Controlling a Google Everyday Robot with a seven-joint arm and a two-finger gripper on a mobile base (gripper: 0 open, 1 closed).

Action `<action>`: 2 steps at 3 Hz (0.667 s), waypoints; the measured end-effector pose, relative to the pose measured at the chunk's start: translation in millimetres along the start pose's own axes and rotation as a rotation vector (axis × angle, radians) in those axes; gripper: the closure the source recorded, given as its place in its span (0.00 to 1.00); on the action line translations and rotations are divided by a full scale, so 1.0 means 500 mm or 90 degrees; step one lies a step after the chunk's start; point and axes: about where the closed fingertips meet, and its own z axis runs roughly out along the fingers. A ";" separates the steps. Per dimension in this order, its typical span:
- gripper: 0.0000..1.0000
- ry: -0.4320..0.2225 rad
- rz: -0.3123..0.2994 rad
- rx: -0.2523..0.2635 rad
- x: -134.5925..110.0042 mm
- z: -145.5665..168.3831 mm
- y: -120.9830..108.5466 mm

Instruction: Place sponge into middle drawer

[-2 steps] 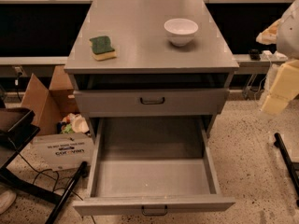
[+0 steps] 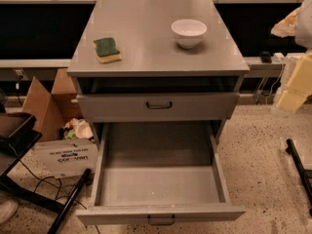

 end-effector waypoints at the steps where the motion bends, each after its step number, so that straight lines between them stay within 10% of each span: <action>1: 0.00 -0.066 -0.029 0.007 -0.074 0.014 -0.027; 2: 0.00 -0.160 -0.041 0.004 -0.171 0.058 -0.043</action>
Offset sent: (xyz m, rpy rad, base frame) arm 0.0893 0.1614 -0.0082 0.4649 -0.1691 0.2119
